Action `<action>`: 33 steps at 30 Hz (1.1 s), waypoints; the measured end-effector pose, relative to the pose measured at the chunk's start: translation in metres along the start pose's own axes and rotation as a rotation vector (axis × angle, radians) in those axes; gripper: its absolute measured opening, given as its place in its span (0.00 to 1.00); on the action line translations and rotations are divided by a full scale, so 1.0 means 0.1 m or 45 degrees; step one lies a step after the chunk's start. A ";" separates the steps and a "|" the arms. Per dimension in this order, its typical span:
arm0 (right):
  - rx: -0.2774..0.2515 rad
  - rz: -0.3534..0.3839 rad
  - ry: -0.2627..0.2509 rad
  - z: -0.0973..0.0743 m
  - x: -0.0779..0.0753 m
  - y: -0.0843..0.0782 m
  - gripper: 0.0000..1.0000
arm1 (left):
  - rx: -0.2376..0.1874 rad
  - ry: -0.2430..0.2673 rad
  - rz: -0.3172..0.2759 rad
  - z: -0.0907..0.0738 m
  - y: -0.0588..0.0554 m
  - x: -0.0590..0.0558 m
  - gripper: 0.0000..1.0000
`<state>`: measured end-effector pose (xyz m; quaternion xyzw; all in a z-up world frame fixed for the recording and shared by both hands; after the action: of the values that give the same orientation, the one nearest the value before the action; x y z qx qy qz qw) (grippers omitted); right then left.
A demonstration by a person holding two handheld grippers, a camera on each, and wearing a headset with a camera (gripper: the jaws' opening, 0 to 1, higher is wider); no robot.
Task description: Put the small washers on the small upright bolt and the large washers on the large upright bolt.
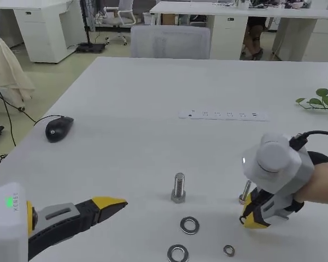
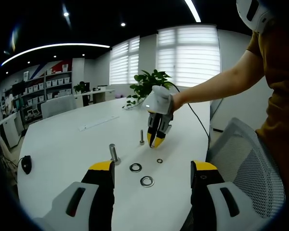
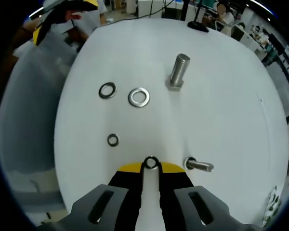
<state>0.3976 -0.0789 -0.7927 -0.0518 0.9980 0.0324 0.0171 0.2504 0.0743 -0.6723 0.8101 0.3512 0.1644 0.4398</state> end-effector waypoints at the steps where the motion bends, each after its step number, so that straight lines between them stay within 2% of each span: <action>1: -0.003 0.010 -0.003 -0.01 -0.02 -0.02 0.12 | 0.000 -0.003 0.001 0.00 0.00 -0.01 0.63; 8: -0.018 0.073 -0.036 -0.15 -0.16 -0.13 0.12 | 0.005 -0.010 0.007 0.01 0.01 -0.03 0.63; 17: -0.029 0.094 -0.078 -0.32 -0.28 -0.17 0.12 | 0.004 -0.010 0.005 0.02 0.01 -0.02 0.63; 33: -0.033 0.064 -0.124 -0.51 -0.44 -0.03 0.12 | 0.005 -0.010 0.001 0.03 0.00 0.00 0.63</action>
<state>0.4404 -0.0810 -0.7405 -0.0255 0.9964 0.0482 0.0643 0.2521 0.0727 -0.6743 0.8118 0.3494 0.1606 0.4395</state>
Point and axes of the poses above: the centre of the closed fingertips' face, and the gripper's own axes: z roughly forward along the fingers, x roughly to its left, y roughly out of its top, the point moved 1 cm from there along -z, roughly backward along the fingers, and after that the axes turned 15 degrees about x, right-handed, at the moved point
